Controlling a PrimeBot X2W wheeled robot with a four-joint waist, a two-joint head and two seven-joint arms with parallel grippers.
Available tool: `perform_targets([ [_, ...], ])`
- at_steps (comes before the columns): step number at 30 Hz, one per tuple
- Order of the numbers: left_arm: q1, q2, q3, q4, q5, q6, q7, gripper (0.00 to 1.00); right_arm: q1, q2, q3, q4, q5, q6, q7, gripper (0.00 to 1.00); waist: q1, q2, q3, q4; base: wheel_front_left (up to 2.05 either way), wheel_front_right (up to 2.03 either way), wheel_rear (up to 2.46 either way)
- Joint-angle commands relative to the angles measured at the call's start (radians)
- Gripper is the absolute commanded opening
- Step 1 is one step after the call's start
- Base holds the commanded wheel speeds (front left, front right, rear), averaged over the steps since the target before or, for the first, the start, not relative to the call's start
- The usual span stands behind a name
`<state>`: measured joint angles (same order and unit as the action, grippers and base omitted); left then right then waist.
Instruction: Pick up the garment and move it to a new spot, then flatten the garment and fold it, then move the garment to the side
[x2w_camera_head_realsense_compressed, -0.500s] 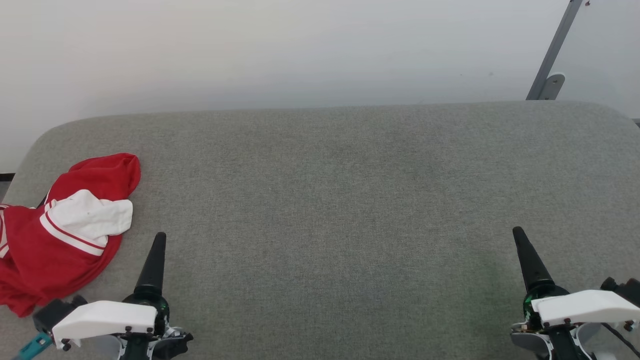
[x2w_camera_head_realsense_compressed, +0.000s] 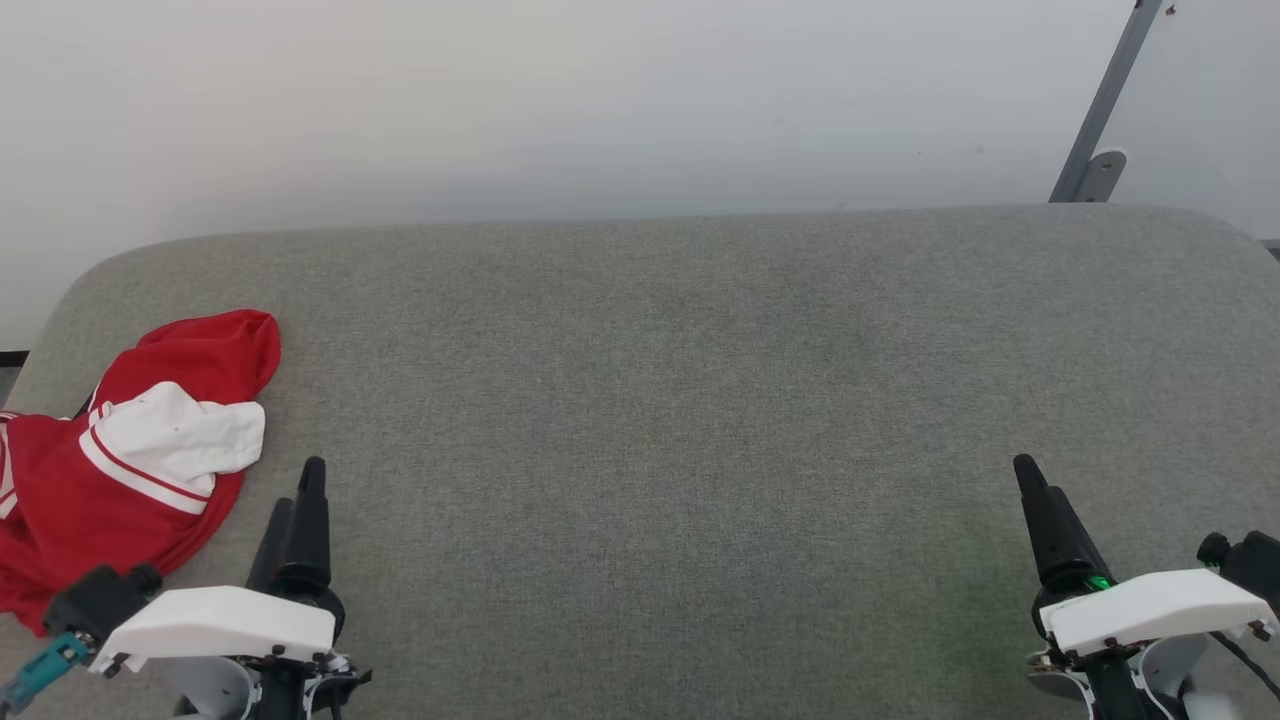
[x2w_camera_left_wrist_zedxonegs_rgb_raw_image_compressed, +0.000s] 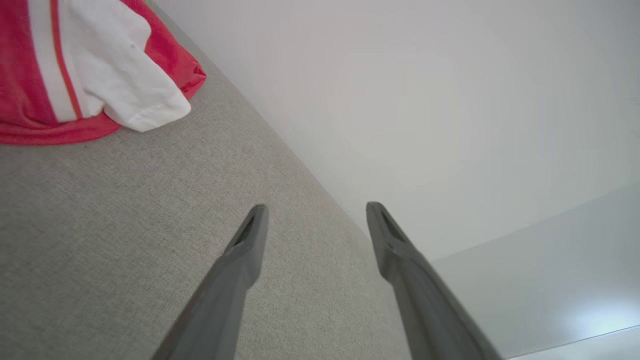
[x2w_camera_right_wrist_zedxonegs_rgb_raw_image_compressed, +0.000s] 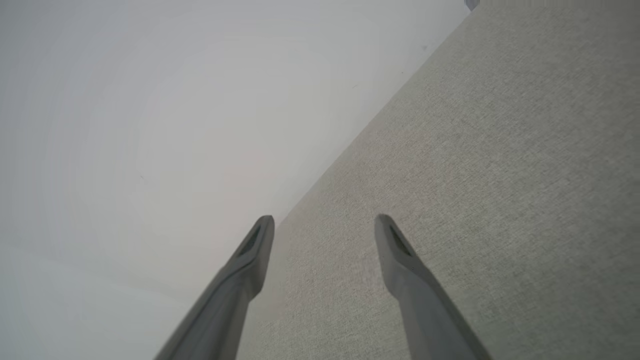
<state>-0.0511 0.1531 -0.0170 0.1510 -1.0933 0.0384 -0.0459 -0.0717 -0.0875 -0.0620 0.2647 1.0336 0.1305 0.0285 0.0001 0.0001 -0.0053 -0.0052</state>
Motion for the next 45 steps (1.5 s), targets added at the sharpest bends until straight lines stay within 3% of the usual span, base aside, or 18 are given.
perform_targets([
  [1,-0.003,0.008,-0.002,-0.021,0.028,0.002,-0.009,1.0,-0.021,-0.009,0.003,-0.017,-0.027,0.0,-0.008,1.0,-0.0001,-0.0001,0.0,0.0,0.0,0.0,0.0],
  [45,0.039,-0.019,0.054,-0.049,0.565,-0.093,-0.135,1.0,-0.017,-0.039,0.023,-0.063,-0.462,0.0,-0.094,1.0,-0.0001,-0.0001,-0.012,-0.013,0.0,0.0,0.0],
])
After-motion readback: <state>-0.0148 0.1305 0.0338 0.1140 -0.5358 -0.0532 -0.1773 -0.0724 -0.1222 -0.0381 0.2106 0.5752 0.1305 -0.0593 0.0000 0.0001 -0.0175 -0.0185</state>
